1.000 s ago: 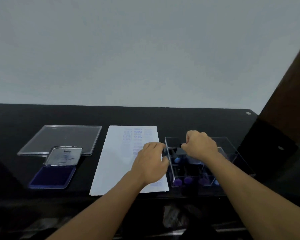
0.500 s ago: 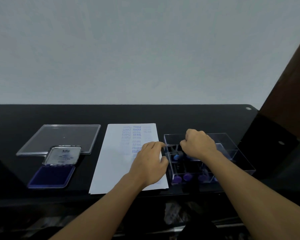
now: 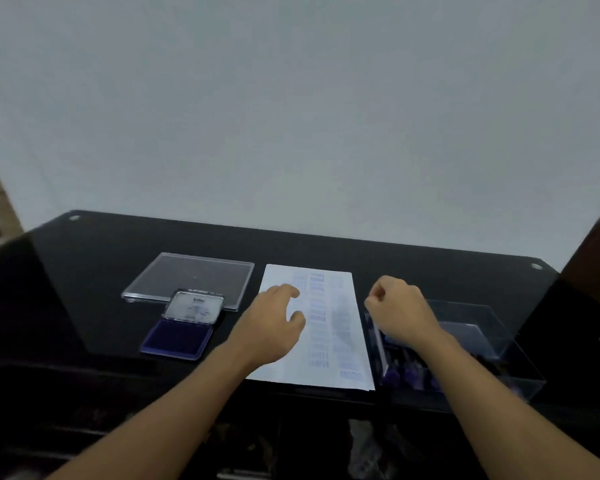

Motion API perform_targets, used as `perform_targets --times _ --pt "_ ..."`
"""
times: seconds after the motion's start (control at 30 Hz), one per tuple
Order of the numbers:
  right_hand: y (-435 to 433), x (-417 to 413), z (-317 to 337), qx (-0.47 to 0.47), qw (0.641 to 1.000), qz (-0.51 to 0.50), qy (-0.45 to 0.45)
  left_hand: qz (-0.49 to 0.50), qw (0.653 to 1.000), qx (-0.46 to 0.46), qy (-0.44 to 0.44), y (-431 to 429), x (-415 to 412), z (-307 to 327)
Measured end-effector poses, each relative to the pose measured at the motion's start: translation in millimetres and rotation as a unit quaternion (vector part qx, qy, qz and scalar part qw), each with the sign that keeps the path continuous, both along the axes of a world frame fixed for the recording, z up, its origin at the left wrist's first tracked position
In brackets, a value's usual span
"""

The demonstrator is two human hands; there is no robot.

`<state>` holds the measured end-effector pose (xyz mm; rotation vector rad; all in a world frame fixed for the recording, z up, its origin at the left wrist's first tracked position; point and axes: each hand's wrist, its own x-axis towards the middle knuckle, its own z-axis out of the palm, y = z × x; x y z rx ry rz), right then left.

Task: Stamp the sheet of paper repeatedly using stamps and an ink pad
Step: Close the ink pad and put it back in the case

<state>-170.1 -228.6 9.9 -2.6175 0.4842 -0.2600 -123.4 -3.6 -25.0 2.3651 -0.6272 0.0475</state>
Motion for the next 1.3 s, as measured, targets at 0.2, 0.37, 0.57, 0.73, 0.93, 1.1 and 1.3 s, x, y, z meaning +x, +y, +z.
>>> perform_targets --times 0.2,0.37,0.57,0.73,0.93,1.1,1.3 --pt "84 22 -11 0.008 0.995 0.096 0.005 0.091 0.996 -0.009 0.004 72 15 7" --pt "143 41 -30 0.061 0.986 0.154 0.007 0.195 0.977 -0.068 0.055 128 37 -1" --pt "197 55 -47 0.265 0.955 0.131 0.025 0.307 0.924 -0.184 0.134 175 64 -24" --pt "228 67 -60 0.449 0.892 0.044 0.04 0.276 0.909 -0.244 0.197 187 75 -43" --pt "237 69 -60 0.55 0.835 0.016 0.033 0.214 0.897 -0.304 0.238 180 73 -41" --pt "238 70 -68 0.606 0.795 0.008 -0.014 0.231 0.876 -0.349 0.238 187 69 -40" --pt "244 66 -76 0.62 0.782 0.0 -0.059 0.223 0.85 -0.409 0.245 203 65 -42"
